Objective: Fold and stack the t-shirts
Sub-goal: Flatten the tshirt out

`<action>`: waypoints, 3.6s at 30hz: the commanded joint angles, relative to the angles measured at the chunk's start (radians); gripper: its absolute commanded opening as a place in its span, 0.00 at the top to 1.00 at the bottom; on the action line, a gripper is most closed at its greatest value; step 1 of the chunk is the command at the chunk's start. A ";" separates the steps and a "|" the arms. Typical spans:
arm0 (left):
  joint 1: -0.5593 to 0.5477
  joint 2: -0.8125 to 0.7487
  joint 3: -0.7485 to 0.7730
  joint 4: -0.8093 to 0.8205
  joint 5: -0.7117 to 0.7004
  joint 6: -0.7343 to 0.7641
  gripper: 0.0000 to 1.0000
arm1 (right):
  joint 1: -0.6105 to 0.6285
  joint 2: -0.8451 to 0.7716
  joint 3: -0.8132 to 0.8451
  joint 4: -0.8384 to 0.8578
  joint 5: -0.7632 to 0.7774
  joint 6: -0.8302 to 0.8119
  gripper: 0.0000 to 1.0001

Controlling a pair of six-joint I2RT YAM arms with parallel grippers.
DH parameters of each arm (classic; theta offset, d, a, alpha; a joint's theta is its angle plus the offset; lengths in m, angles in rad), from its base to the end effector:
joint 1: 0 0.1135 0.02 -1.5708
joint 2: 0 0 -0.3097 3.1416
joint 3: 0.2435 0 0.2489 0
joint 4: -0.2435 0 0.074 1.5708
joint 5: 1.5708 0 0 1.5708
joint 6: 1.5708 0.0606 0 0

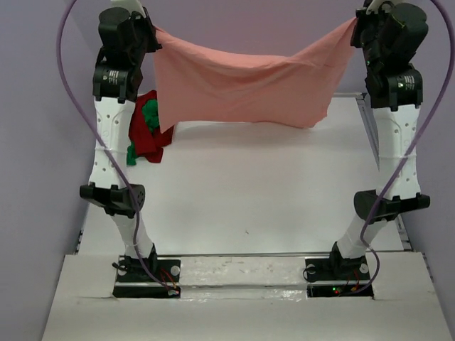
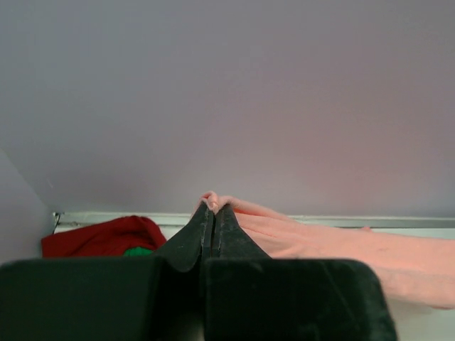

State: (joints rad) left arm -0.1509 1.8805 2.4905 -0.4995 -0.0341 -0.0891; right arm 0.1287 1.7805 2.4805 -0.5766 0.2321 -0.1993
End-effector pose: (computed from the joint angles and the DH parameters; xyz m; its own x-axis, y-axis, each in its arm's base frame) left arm 0.4074 -0.0599 0.6109 0.0982 -0.1049 -0.9896 0.1260 0.9877 -0.0922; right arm 0.3613 0.0327 0.6343 0.0996 -0.1814 -0.9784 0.1237 0.9779 -0.1687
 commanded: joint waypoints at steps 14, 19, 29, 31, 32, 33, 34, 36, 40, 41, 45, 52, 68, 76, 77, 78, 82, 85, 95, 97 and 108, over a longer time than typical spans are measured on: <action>-0.358 -0.515 -0.105 -0.013 -0.312 0.117 1.00 | 0.792 -0.335 -0.069 0.439 0.736 -0.699 1.00; -0.380 -0.517 -0.088 -0.019 -0.357 0.140 1.00 | 0.914 -0.293 -0.091 0.802 0.759 -1.040 1.00; -0.359 -0.198 0.027 0.002 -0.253 0.160 1.00 | 0.468 -0.112 -0.011 0.288 0.331 -0.393 1.00; -0.284 -0.095 0.082 0.012 -0.213 0.144 1.00 | 0.361 -0.057 -0.008 0.220 0.224 -0.268 1.00; -0.247 -0.066 0.112 0.021 -0.155 0.108 1.00 | 0.253 -0.012 0.047 0.155 0.120 -0.161 1.00; -0.210 -0.019 0.119 0.030 -0.117 0.095 1.00 | 0.218 0.009 0.073 0.141 0.090 -0.138 1.00; -0.176 -0.002 0.120 0.044 -0.096 0.074 1.00 | 0.197 0.026 0.092 0.138 0.084 -0.140 1.00; -0.121 0.032 0.117 0.078 -0.079 0.077 1.00 | 0.141 0.057 0.123 0.141 0.049 -0.146 1.00; -0.075 0.068 0.123 0.099 -0.072 0.083 1.00 | 0.104 0.076 0.150 0.149 0.035 -0.159 1.00; -0.070 0.068 0.123 0.098 -0.070 0.083 1.00 | 0.104 0.076 0.152 0.149 0.038 -0.161 1.00; -0.067 0.022 0.096 0.096 -0.069 0.083 1.00 | 0.104 0.053 0.146 0.144 0.027 -0.158 1.00; -0.068 -0.102 0.007 0.093 -0.070 0.083 1.00 | 0.104 -0.042 0.035 0.141 0.033 -0.138 1.00; -0.343 -0.448 -0.097 -0.002 -0.326 0.137 1.00 | 0.706 -0.309 -0.104 0.404 0.557 -0.647 1.00; -0.524 -0.518 -0.091 -0.017 -0.500 0.166 1.00 | 1.091 -0.245 -0.144 1.083 0.768 -1.364 1.00; -0.538 -0.521 -0.088 -0.017 -0.513 0.169 1.00 | 1.100 -0.234 -0.143 1.107 0.767 -1.379 1.00; -0.553 -0.523 -0.088 -0.013 -0.544 0.181 1.00 | 1.100 -0.225 -0.134 1.100 0.763 -1.381 1.00; -0.598 -0.518 -0.090 -0.011 -0.598 0.209 1.00 | 1.100 -0.179 -0.094 1.063 0.730 -1.335 1.00; -0.599 -0.509 -0.172 0.045 -0.628 0.233 1.00 | 1.021 -0.152 -0.048 0.982 0.705 -1.245 1.00; -0.420 -0.408 -0.760 0.280 -0.426 -0.029 1.00 | 0.514 -0.256 -0.518 0.440 0.549 -0.416 1.00; -0.404 -0.374 -0.844 0.276 -0.467 -0.067 1.00 | 0.468 -0.271 -0.632 0.408 0.543 -0.339 1.00; -0.312 -0.221 -0.891 0.337 -0.425 -0.141 1.00 | 0.344 -0.210 -0.922 0.296 0.441 -0.083 1.00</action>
State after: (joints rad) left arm -0.4866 1.6886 1.5139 -0.2775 -0.4603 -0.1917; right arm 0.4908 1.5677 1.5555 -0.2996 0.7067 -0.4038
